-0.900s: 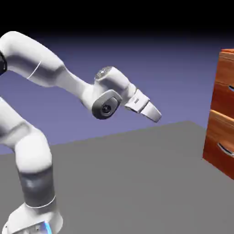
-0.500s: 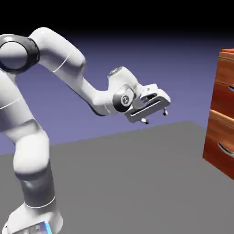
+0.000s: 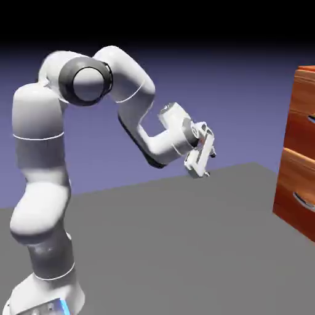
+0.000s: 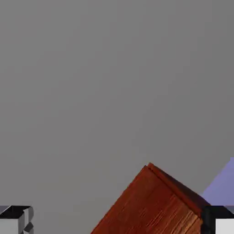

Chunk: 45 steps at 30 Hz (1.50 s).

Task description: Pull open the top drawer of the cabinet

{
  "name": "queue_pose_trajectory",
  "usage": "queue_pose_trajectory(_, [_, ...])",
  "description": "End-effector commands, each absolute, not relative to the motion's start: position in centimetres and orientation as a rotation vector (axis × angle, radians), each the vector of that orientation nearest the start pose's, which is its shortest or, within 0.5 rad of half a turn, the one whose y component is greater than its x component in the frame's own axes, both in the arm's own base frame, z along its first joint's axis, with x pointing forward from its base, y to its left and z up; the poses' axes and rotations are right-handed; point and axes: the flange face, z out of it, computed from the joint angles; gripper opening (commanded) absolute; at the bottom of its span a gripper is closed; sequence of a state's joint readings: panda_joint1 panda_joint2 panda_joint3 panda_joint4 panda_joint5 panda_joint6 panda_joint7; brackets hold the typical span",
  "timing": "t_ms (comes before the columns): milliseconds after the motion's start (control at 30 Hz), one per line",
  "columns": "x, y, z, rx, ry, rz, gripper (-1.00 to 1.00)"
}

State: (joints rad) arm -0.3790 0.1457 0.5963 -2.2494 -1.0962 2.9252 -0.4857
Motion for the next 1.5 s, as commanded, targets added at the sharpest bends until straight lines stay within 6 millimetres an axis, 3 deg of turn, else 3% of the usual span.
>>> queue_pose_trajectory(0, [53.3, 17.4, 35.2, 1.627, 1.983, 0.588, 0.0])
queue_pose_trajectory(167, [54.9, 19.3, 34.2, 1.196, 2.202, 0.529, 0.0])
queue_pose_trajectory(367, [57.1, 20.7, 34.2, 0.682, 2.311, 0.473, 0.0])
queue_pose_trajectory(567, [59.7, 20.7, 35.3, 0.221, 2.266, 0.403, 0.0])
queue_pose_trajectory(767, [62.8, 18.9, 37.5, -0.143, 2.11, 0.284, 0.0])
queue_pose_trajectory(933, [65.7, 15.7, 39.9, -0.359, 1.935, 0.131, 0.0])
queue_pose_trajectory(1067, [68.0, 11.8, 41.9, -0.478, 1.791, -0.029, 0.0])
queue_pose_trajectory(1233, [70.6, 5.3, 44.2, -0.569, 1.625, -0.277, 0.0])
queue_pose_trajectory(1400, [72.5, -3.1, 45.9, -0.612, 1.496, -0.57, 0.0])
queue_pose_trajectory(1433, [72.7, -4.4, 46.0, -0.615, 1.482, -0.613, 0.0])
queue_pose_trajectory(1467, [72.7, -4.4, 46.0, -0.615, 1.482, -0.613, 0.0])
